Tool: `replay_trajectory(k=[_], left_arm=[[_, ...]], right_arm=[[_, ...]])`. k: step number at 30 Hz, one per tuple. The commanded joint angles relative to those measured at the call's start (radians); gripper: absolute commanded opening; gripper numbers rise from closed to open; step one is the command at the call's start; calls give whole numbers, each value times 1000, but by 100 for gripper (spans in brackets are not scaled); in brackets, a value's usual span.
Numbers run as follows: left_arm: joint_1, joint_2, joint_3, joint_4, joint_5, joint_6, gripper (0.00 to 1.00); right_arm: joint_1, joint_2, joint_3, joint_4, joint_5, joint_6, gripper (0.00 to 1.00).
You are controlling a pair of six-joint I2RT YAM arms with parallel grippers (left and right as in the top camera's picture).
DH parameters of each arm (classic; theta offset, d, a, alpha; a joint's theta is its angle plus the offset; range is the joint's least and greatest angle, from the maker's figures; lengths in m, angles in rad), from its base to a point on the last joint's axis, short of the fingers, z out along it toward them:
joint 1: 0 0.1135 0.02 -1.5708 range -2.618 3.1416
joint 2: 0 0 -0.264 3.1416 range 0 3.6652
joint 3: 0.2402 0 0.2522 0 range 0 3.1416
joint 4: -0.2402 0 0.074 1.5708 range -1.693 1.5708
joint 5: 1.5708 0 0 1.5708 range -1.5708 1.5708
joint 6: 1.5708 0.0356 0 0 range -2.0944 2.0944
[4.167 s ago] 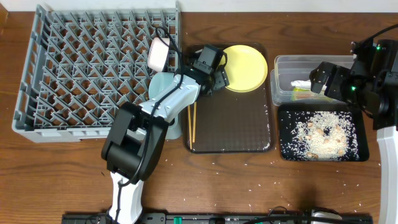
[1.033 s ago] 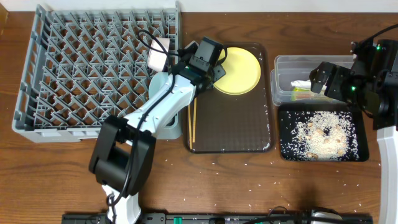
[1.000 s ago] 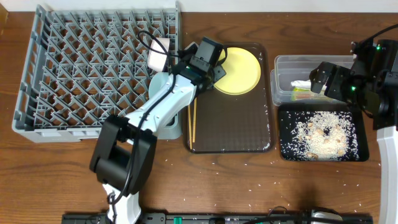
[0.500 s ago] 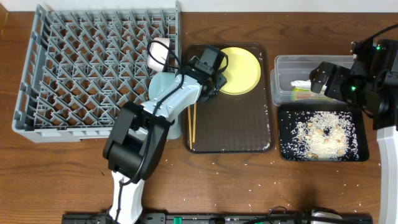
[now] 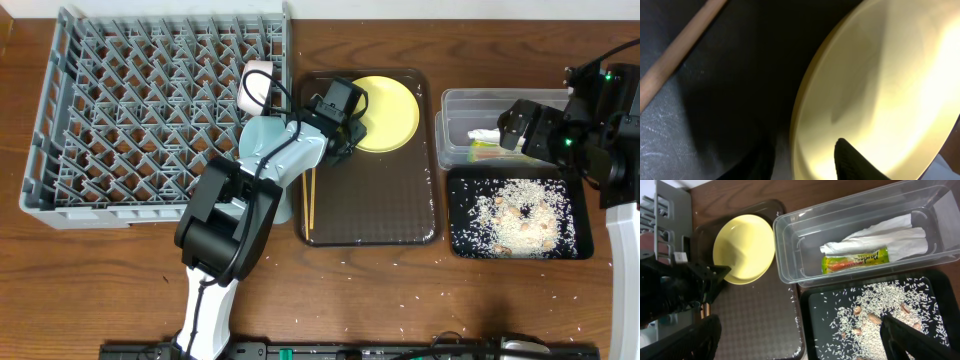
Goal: Sort waste into correct bins and load items into the dishwasher
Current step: 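Grasp the yellow plate rim with the left gripper and lift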
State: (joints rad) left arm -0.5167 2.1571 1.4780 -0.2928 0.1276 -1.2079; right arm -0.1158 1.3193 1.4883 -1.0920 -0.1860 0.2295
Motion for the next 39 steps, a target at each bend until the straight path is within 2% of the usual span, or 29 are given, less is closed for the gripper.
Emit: replay_trajectory(k=[1,10,12,14,15,23,29,33,39], left_arm=[[-10,56,-2,-10,-28,-2,39],[-13,119,-2,8,-31,-10,37],[-13,120,-2,6,-31,-9,28],[-13,120,-2,6,-31,-9,12],[-13,120,-2,6,-30,-10,8],[-7,104,-2,8,-21,-7,8],[28,23,-2,76,69,118,8],[45,-57,-2,92,74,187,8],[66,-148,-2,95,84,215,7]], right_arm=[[-8,1,2,-1,2,-9,99],[-8,1,2,-1,2,-9,99],[-8,1,2,-1,2,-10,99],[-8,1,2,-1,2,-10,99],[-8,1,2,-1,2,-9,99],[-8,1,2,-1,2,-9,99],[-8,1,2,-1,2,-9,99],[-8,1,2,-1,2,-9,99],[-8,1,2,-1,2,-9,99]])
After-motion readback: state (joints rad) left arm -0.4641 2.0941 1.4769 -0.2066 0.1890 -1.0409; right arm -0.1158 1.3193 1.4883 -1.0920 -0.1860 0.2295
